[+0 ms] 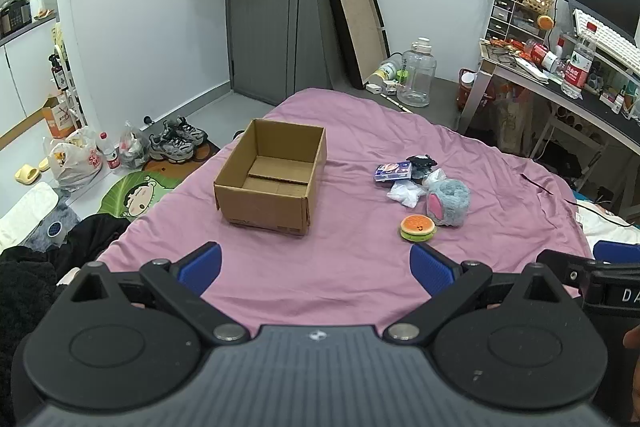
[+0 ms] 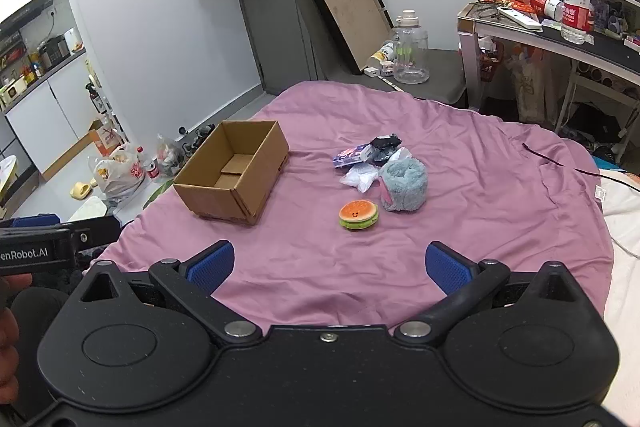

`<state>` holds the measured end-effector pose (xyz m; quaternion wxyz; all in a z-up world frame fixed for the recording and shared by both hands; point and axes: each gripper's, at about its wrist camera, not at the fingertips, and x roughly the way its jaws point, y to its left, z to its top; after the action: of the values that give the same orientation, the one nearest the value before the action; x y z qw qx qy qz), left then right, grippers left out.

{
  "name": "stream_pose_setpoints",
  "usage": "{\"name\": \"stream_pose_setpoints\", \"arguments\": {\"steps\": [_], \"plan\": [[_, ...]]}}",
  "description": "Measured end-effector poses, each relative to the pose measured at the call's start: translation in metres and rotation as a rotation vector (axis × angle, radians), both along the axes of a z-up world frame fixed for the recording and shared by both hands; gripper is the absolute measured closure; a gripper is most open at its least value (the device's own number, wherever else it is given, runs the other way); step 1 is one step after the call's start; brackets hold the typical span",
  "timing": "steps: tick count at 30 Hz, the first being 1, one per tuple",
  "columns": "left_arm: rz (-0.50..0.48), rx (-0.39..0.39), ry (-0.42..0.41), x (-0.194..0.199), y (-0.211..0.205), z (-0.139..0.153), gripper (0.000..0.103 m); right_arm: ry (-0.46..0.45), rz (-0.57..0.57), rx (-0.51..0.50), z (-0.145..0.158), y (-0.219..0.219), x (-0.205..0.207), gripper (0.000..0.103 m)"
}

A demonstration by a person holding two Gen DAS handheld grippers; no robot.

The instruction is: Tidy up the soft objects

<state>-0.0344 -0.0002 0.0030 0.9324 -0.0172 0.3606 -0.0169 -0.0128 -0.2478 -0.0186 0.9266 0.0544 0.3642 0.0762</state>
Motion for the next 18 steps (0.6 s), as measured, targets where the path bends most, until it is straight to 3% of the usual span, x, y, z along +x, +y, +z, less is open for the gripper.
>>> {"name": "stream_pose_setpoints", "arguments": {"steps": [18], "plan": [[-0.013, -0.023, 0.025, 0.047, -0.009, -0.017, 0.003, 0.068, -0.021, 0.056, -0.025, -0.016, 0.044, 0.000]]}}
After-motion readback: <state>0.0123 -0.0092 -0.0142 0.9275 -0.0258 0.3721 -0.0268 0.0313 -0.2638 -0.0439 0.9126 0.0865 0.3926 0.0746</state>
